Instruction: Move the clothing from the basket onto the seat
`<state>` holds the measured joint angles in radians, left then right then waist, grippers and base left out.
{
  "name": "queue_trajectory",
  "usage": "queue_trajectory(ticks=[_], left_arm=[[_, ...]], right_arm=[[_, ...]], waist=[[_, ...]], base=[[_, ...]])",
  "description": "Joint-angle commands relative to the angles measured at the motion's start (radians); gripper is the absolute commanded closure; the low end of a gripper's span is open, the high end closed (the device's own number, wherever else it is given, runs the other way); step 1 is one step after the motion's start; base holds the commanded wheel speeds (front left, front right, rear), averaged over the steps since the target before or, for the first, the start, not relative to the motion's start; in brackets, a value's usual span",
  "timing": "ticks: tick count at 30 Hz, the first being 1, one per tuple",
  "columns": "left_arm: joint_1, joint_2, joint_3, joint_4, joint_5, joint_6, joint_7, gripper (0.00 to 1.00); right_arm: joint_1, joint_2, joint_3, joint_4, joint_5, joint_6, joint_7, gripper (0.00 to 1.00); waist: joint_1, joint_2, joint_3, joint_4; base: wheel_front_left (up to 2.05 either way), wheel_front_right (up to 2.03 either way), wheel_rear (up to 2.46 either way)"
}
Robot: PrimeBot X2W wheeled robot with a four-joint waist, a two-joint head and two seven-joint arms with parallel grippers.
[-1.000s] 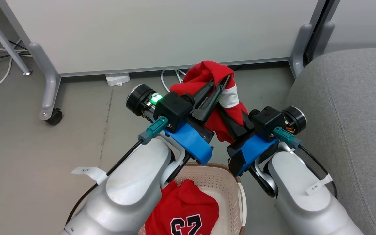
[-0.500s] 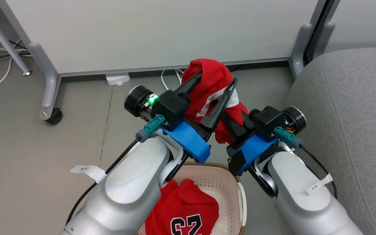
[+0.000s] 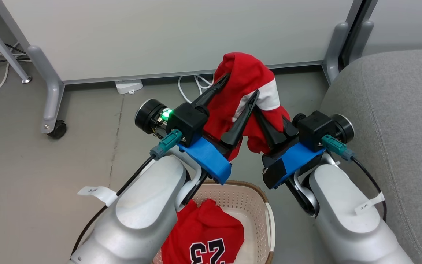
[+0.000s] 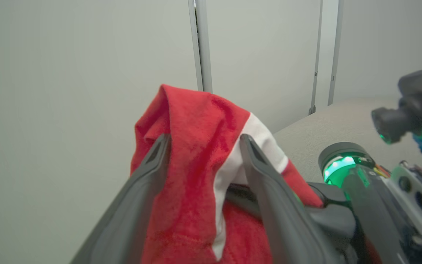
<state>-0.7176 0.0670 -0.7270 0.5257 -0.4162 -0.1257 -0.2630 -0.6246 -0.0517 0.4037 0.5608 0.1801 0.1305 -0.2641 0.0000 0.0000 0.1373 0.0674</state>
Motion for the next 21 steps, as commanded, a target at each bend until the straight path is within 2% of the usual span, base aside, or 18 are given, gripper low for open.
queue_trajectory(ticks=[1, 13, 21], left_arm=[[0.011, 0.006, 0.006, -0.004, 0.007, 0.001, -0.003, 0.0], [0.04, 0.03, 0.016, -0.035, 0.031, 0.01, -0.003, 0.0], [0.06, 0.05, 0.014, -0.065, 0.052, 0.011, -0.003, 0.0]], right_arm=[[0.013, -0.004, -0.016, -0.011, -0.001, 0.001, -0.001, 1.0], [0.035, -0.005, -0.103, -0.058, -0.009, 0.001, -0.001, 1.0], [0.065, -0.009, -0.158, -0.113, -0.02, 0.001, -0.001, 1.0]], waist=[[0.0, 0.0, 0.007, -0.006], [0.0, 0.0, 0.057, -0.102], [0.0, 0.0, 0.089, -0.202]], base=[[0.0, 0.0, 0.0], [0.0, 0.0, 0.0], [0.0, 0.0, 0.0]])
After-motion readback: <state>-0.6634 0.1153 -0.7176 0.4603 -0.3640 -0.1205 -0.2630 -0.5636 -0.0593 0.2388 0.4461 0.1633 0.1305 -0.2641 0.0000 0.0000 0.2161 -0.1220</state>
